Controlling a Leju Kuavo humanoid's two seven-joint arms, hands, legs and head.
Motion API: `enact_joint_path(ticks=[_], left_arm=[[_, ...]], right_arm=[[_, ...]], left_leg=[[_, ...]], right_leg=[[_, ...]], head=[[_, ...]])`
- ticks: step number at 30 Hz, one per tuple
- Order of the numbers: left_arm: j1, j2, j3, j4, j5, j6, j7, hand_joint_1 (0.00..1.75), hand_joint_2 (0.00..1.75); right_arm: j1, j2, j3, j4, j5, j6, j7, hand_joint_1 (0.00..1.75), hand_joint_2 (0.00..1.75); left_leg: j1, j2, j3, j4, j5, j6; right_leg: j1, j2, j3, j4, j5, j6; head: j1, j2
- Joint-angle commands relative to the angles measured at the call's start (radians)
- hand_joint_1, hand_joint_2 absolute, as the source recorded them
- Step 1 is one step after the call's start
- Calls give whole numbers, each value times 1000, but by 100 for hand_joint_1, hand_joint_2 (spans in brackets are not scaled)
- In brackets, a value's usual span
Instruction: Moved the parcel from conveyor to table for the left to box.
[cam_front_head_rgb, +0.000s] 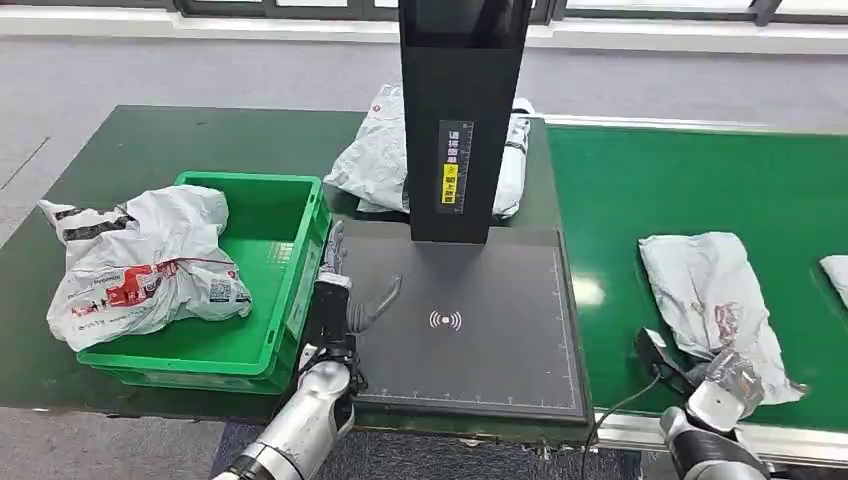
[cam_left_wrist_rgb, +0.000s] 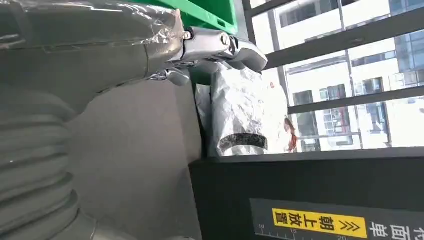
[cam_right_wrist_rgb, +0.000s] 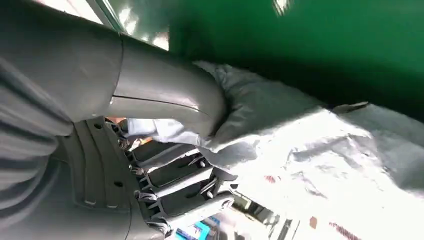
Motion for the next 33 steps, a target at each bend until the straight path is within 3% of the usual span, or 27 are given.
enact_joint_path(ticks=[1, 2, 3, 4, 5, 6, 8, 9, 11, 12, 14, 17, 23, 27, 28, 29, 33], left_arm=[[-11, 31, 31, 16, 5, 12, 4, 0, 175], [-1, 35, 38, 3, 5, 22, 4, 0, 175], [15, 40, 48, -17, 1, 42, 4, 0, 175], [23, 44, 55, -25, -3, 45, 4, 0, 175], [37, 51, 65, -44, -26, 68, 4, 0, 175], [38, 53, 67, -48, -40, 79, 4, 0, 175], [28, 52, 82, -51, -84, 94, 4, 0, 175], [23, 51, 97, -61, -132, 112, 4, 0, 175], [35, 60, 97, -112, -169, 92, 4, 0, 175], [41, 60, 105, -129, -177, 75, 4, 0, 175], [59, 69, 101, -173, -207, 72, 4, 0, 175], [70, 79, 95, -197, -216, 59, 4, 0, 175], [55, 66, 78, -190, -227, 49, 5, 0, 175], [54, 62, 69, -187, -232, 54, 7, 0, 175], [53, 61, 66, -187, -232, 54, 8, 0, 175], [51, 61, 62, -185, -233, 53, 10, 0, 175], [55, 59, 69, -194, -225, 73, 15, 0, 175]], right_arm=[[-27, 35, -33, 11, 39, -80, -42, 175, 175], [-36, 52, -36, 2, 30, -164, -95, 175, 175], [-34, 94, -51, -69, -20, -311, -241, 175, 175], [-12, 130, -52, -174, -31, -311, -295, 175, 175], [25, 235, -70, -364, -165, -311, -503, 175, 175], [25, 282, -58, -397, -255, -311, -600, 175, 175], [77, 352, 83, -522, -382, -304, -713, 175, 175], [151, 362, 250, -665, -500, -237, -717, 175, 175], [254, 373, 453, -849, -644, -210, -782, 175, 175], [290, 361, 535, -908, -653, -220, -755, 175, 175], [353, 335, 693, -1029, -719, -132, -738, 175, 175], [393, 300, 828, -1102, -732, 25, -704, 175, 175], [388, 264, 947, -1004, -665, 241, -649, 175, 175], [378, 271, 939, -944, -663, 274, -629, 175, 175], [373, 270, 942, -929, -642, 288, -610, 155, 175], [368, 271, 945, -905, -630, 294, -605, 0, 175], [349, 291, 917, -860, -640, 271, -598, 0, 175]], left_leg=[[0, 3, 1, -1, 0, 1], [0, 5, 2, -2, 0, 2], [0, 6, 3, -3, 0, 2], [0, 6, 3, -2, -1, 1], [0, 11, 4, -3, -1, 2], [0, 10, 1, -2, -1, 0], [1, 14, -3, -2, -2, 0], [2, 16, -2, -4, -1, 0], [4, 13, 2, -4, -1, -1], [3, 11, 3, -5, 0, -1], [4, 4, 0, -5, 1, -2], [4, 9, 5, -7, -1, -1], [4, 3, 2, -6, -1, -3], [4, 3, 2, -6, 0, -3], [3, 4, 4, -7, 0, -2], [3, 3, 2, -5, 0, -3], [3, 2, 2, -6, 0, -3]], right_leg=[[1, 2, 0, -1, 1, -3], [1, 3, 1, -2, 1, -4], [1, 4, 1, -3, 1, -5], [1, 5, 0, -1, 1, -4], [1, 9, 0, -3, 2, -5], [0, 9, -2, 0, 2, -3], [1, 12, -3, 0, 2, -4], [3, 14, -3, -1, 3, -6], [5, 11, -4, -1, 1, -6], [5, 9, -4, 0, 1, -7], [5, 2, -4, 0, -1, -5], [5, 6, -1, 0, -3, -9], [5, 1, -1, -1, -3, -8], [5, 1, -2, -2, -2, -8], [5, 1, 0, -2, -2, -9], [4, 1, -2, -1, -3, -7], [4, 1, -2, -1, -3, -7]], head=[[0, 0], [0, 0], [0, 0], [0, 0], [0, 0], [0, 0], [0, 0], [0, 0], [0, 0], [0, 0], [0, 0], [0, 0], [0, 0], [0, 0], [0, 0], [0, 0], [0, 0]])
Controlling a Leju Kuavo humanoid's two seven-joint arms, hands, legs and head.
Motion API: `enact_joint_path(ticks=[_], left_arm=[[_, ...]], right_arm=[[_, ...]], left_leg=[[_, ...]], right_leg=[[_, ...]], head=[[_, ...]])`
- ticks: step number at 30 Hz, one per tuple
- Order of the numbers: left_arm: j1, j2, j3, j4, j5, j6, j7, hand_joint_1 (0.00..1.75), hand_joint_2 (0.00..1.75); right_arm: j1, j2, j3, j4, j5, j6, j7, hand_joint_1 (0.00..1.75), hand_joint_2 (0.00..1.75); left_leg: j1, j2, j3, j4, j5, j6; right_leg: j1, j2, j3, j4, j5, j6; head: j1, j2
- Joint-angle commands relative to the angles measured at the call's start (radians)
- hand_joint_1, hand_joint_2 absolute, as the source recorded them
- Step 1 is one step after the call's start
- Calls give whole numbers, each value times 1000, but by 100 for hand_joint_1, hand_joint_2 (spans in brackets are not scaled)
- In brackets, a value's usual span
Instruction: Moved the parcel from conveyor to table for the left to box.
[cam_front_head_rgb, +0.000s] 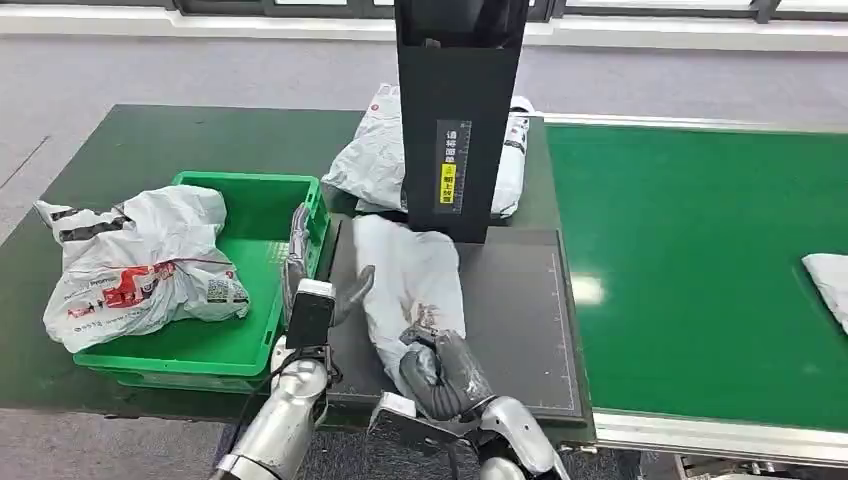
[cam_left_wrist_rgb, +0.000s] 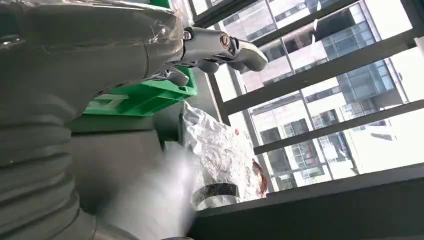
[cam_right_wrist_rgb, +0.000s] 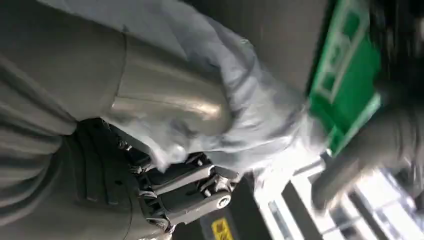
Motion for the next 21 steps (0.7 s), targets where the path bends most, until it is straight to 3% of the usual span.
enact_joint_path(ticks=[1, 14, 17, 21], left_arm=[[-16, 19, 3, 12, 8, 18, 12, 0, 175], [-13, 21, 4, 7, 9, 19, 11, 0, 175], [5, 24, 14, -7, -3, 48, 20, 0, 175], [23, 33, 19, 45, -68, 52, 76, 0, 175]], right_arm=[[-51, -22, 53, 123, 3, -5, 22, 0, 175], [-50, -23, 51, 115, 3, -6, 23, 0, 175], [-35, -3, -8, 64, -30, -104, 2, 0, 175], [23, 29, -147, -66, -152, -304, -102, 0, 175]], left_leg=[[0, 3, 4, -3, 0, 2], [0, 4, 4, -2, 0, 2], [0, 3, 2, -1, 0, 2], [-1, 2, 3, -2, 0, 2]], right_leg=[[1, 1, 4, -3, 1, -4], [1, 2, 4, -3, 1, -4], [0, 1, 2, -1, 0, -3], [0, 1, 2, -1, 0, -3]], head=[[0, 0], [0, 0], [0, 0], [0, 0]])
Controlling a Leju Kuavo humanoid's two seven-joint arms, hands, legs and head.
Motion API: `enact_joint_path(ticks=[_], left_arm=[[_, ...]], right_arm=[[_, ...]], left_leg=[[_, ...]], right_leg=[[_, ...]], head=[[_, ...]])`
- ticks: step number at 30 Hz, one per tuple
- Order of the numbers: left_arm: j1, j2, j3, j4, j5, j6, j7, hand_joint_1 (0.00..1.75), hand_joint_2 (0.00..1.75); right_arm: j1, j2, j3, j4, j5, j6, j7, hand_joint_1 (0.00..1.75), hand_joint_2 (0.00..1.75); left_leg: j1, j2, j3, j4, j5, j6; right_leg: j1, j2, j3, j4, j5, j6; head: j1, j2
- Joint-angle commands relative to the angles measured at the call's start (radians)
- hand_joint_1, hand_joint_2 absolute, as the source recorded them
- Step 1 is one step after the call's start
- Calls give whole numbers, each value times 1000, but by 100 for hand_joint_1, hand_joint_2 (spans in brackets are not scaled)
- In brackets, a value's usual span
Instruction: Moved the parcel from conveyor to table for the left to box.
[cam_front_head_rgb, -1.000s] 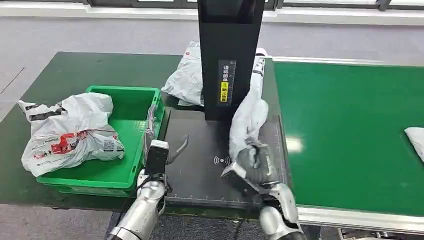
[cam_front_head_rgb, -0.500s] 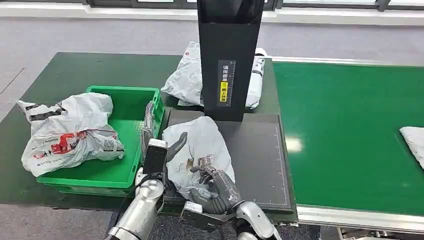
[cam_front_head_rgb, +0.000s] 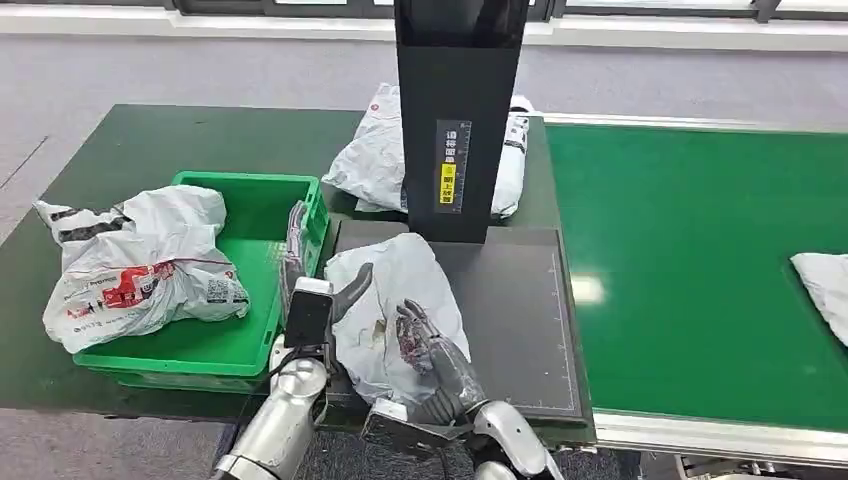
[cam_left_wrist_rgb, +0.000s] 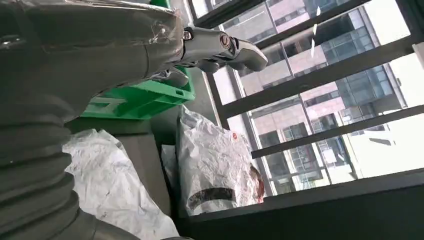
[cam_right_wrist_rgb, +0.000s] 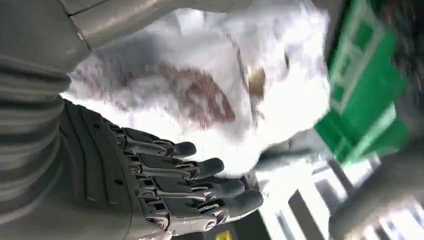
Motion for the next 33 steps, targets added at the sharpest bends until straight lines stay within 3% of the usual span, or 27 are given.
enact_joint_path(ticks=[1, 6, 10, 19, 20, 21, 24, 27, 30, 31, 33], left_arm=[[8, 36, 12, 101, -90, -1, 87, 0, 175], [-60, 61, -80, 306, -323, -71, 238, 0, 175], [-78, 79, -181, 428, -537, -198, 320, 0, 175], [-88, 85, -218, 498, -689, -387, 435, 0, 175], [-86, 90, -226, 509, -715, -465, 455, 7, 175], [-83, 90, -238, 528, -737, -517, 460, 168, 175], [-75, 85, -243, 547, -752, -595, 433, 175, 175], [-86, 86, -243, 524, -766, -562, 425, 175, 175], [-108, 98, -235, 470, -784, -567, 429, 175, 175], [-112, 101, -232, 463, -784, -572, 426, 175, 175], [-121, 109, -236, 448, -793, -573, 425, 175, 175]], right_arm=[[43, 44, -209, -129, -186, -270, -134, 0, 175], [17, 64, -366, -106, -383, -369, -276, 0, 175], [-22, 59, -427, -26, -431, -379, -311, 0, 175], [-41, 54, -448, 16, -448, -367, -328, 0, 175], [-52, 54, -446, 29, -451, -360, -323, 0, 175], [-61, 53, -443, 39, -448, -356, -321, 0, 175], [-62, 51, -442, 32, -448, -346, -311, 0, 175], [-42, 47, -442, 11, -437, -344, -301, 0, 175], [-12, 48, -452, -31, -421, -324, -280, 0, 175], [-12, 47, -452, -30, -419, -320, -278, 0, 175], [-15, 46, -456, -30, -419, -316, -278, 0, 175]], left_leg=[[0, 2, 4, -3, 0, 2], [-1, 0, 3, -2, 0, 2], [-1, 2, 6, -4, 1, 3], [-1, 3, 9, -5, 0, 4], [-1, 0, 9, -3, 0, 3], [-1, 2, 11, -4, 0, 4], [-2, 1, 16, -3, -4, 6], [-3, -4, 21, -4, -8, 9], [-3, -6, 14, -3, -9, 9], [-3, -11, 28, 3, -18, 10], [-3, -8, 25, 6, -18, 11]], right_leg=[[1, 0, 4, -2, 0, -4], [0, -1, 3, -2, 0, -3], [0, -1, 5, -4, 1, -4], [1, 0, 10, -6, 2, -4], [-1, -2, 11, -4, 0, -2], [0, -1, 13, -5, 0, -2], [-1, -1, 20, -4, -4, 0], [-2, -8, 35, -6, -11, 1], [-2, -11, 30, -6, -17, -1], [-3, -15, 45, 1, -28, 3], [-3, -13, 40, 3, -26, 1]], head=[[0, 0], [0, 0], [0, 0], [0, 0], [0, 0], [0, 0], [0, 0], [0, 0], [0, 0], [0, 0], [0, 0]])
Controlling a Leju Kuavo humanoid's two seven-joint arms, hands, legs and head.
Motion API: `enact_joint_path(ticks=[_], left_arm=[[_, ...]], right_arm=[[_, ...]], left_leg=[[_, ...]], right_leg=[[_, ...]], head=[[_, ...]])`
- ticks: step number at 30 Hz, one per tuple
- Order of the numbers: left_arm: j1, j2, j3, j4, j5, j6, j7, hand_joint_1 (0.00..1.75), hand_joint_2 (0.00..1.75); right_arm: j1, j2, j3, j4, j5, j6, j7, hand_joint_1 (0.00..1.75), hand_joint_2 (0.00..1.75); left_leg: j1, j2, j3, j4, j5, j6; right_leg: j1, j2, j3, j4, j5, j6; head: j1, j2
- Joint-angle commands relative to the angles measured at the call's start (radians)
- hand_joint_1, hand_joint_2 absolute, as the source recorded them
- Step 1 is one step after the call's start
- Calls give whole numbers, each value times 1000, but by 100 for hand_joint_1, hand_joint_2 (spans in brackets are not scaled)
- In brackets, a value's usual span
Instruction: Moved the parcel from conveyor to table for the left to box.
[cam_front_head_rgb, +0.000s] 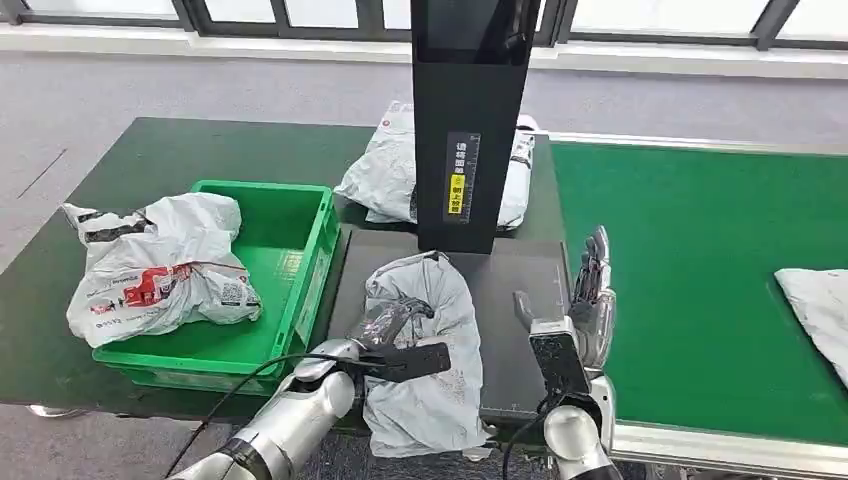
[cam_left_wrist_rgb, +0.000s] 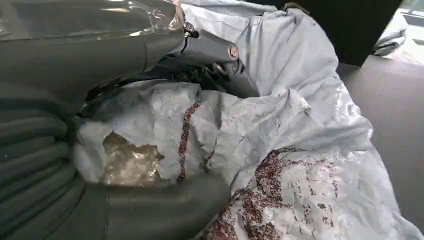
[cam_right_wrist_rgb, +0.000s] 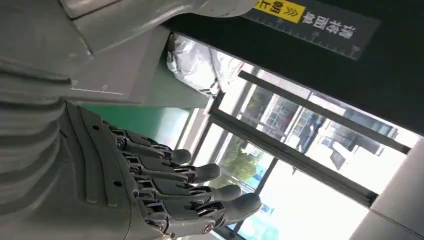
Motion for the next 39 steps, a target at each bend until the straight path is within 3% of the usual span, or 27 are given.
enact_joint_path(ticks=[1, 2, 3, 4, 7, 9, 10, 11, 12, 14, 17, 19, 27, 30, 31, 34, 35, 39], left_arm=[[20, 67, -52, 14, -33, -38, -5, 175, 175], [17, 67, -43, -7, -29, 13, -44, 175, 175], [11, 68, -37, -34, -34, 54, -72, 175, 175], [5, 67, -37, -35, -34, 49, -72, 175, 175], [2, 66, -37, -36, -34, 46, -71, 175, 175], [7, 66, -36, -37, -34, 48, -71, 175, 175], [19, 65, -10, -88, -13, 144, -123, 175, 175], [21, 63, 49, -212, -53, 537, -108, 175, 175], [23, 84, 49, -323, -59, 498, -81, 175, 175], [43, 129, 70, -556, -229, 582, 27, 175, 175], [60, 134, 174, -731, -431, 634, 147, 175, 175], [66, 124, 246, -804, -463, 634, 152, 175, 175], [66, 124, 246, -804, -463, 634, 152, 175, 175], [59, 124, 337, -858, -543, 634, 196, 175, 175], [51, 136, 354, -866, -544, 634, 202, 175, 175], [33, 300, 309, -793, -597, 634, 449, 175, 175], [7, 358, 258, -668, -597, 634, 567, 175, 175], [-28, 358, 290, -534, -597, 634, 597, 175, 175]], right_arm=[[8, 4, -62, 13, 13, 31, 20, 0, 175], [19, 4, -70, 4, 13, 28, 21, 0, 175], [36, 4, -77, -19, 14, 30, 21, 0, 175], [39, 3, -78, -20, 14, 30, 21, 0, 175], [41, 2, -78, -21, 14, 30, 21, 0, 175], [41, 4, -77, -24, 14, 30, 22, 0, 175], [55, 8, -83, -44, 16, 22, 18, 0, 175], [101, 14, -91, -93, 10, -1, 3, 0, 175], [126, 13, -88, -118, 11, -2, 0, 0, 175], [126, 6, -70, -106, 2, 10, -13, 0, 175], [86, 9, -55, -54, -24, -4, -44, 0, 175], [71, 10, -48, -39, -35, -13, -48, 0, 175], [71, 10, -48, -39, -35, -13, -48, 0, 175], [76, 7, -40, -43, -48, -28, -50, 0, 175], [78, 6, -38, -41, -50, -29, -50, 0, 175], [82, 4, -24, -35, -55, -24, -49, 0, 175], [81, 4, -22, -34, -57, -23, -48, 0, 175], [78, 2, -22, -38, -57, -21, -48, 0, 175]], left_leg=[[1, 7, -29, 5, 10, 2], [1, 7, -30, 6, 9, 2], [1, 6, -22, 5, 8, 1], [0, 3, -14, 3, 6, 0], [0, 4, -2, 0, 5, -1], [1, 8, -5, -2, 6, 0], [1, 8, -6, -2, 5, 0], [0, 10, -8, -3, 6, 0], [1, 7, -10, 0, 5, 0], [1, 7, -14, 1, 5, -1], [3, 14, -21, 2, 5, 0], [1, 15, -22, 1, 6, -2], [2, 15, -22, -1, 7, -2], [2, 14, -22, 0, 6, -3], [2, 16, -23, 0, 6, -3], [2, 19, -22, -2, 7, -2], [2, 18, -21, -2, 7, -3], [2, 18, -20, -5, 9, -3]], right_leg=[[2, 4, -31, 5, 12, -5], [2, 4, -33, 6, 14, -6], [1, 4, -25, 5, 13, -5], [1, 2, -17, 3, 11, -4], [1, 5, -14, 1, 11, -3], [2, 8, -19, -2, 13, -5], [1, 9, -19, -1, 12, -5], [2, 10, -22, -2, 14, -6], [2, 7, -23, 0, 11, -4], [2, 7, -26, 2, 11, -4], [4, 12, -36, 2, 14, -7], [2, 16, -39, 3, 15, -5], [2, 16, -38, 1, 15, -6], [2, 15, -38, 2, 15, -5], [2, 16, -39, 2, 15, -6], [3, 19, -39, 0, 17, -8], [3, 19, -39, 1, 16, -7], [3, 17, -39, -1, 17, -8]], head=[[0, 0], [0, 0], [0, 0], [0, 0], [0, 0], [0, 0], [0, 0], [0, 0], [0, 0], [0, 0], [0, 0], [0, 0], [0, 0], [0, 0], [0, 0], [0, 0], [0, 0], [0, 0]])
